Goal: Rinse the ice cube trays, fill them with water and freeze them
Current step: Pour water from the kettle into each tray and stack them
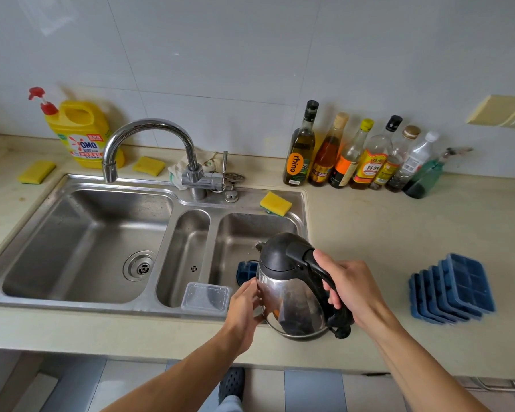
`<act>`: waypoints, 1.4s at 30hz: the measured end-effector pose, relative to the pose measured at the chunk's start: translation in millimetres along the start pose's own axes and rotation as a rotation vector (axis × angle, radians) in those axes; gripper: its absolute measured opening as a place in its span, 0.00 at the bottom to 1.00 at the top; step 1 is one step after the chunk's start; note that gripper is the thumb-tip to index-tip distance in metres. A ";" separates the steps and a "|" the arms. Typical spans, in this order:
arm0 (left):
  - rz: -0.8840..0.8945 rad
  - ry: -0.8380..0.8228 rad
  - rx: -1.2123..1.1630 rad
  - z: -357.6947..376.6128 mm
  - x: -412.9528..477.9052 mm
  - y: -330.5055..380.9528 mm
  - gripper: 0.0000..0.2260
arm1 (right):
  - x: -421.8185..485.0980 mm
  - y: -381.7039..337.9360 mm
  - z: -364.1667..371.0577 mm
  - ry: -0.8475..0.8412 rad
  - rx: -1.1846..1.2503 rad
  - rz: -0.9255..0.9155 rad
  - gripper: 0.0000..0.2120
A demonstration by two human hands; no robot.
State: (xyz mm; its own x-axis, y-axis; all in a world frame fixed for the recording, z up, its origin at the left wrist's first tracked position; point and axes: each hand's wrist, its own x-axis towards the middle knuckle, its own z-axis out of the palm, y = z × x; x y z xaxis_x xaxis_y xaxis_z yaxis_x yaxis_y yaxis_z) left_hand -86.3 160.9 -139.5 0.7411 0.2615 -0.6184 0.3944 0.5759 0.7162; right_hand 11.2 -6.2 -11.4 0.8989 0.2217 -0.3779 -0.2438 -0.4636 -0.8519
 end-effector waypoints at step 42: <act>-0.045 0.000 0.007 40.2 12.0 -2.3 0.15 | 1.4 -4.6 -39.7 0.046 -0.005 0.014 0.28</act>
State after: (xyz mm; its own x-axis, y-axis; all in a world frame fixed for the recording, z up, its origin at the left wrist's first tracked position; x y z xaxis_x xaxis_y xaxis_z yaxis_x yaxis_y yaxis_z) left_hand -56.5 131.6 -135.6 0.7227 0.2352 -0.6499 0.4310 0.5818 0.6898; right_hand 28.1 -37.8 6.4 0.9112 0.1759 -0.3726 -0.2546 -0.4707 -0.8448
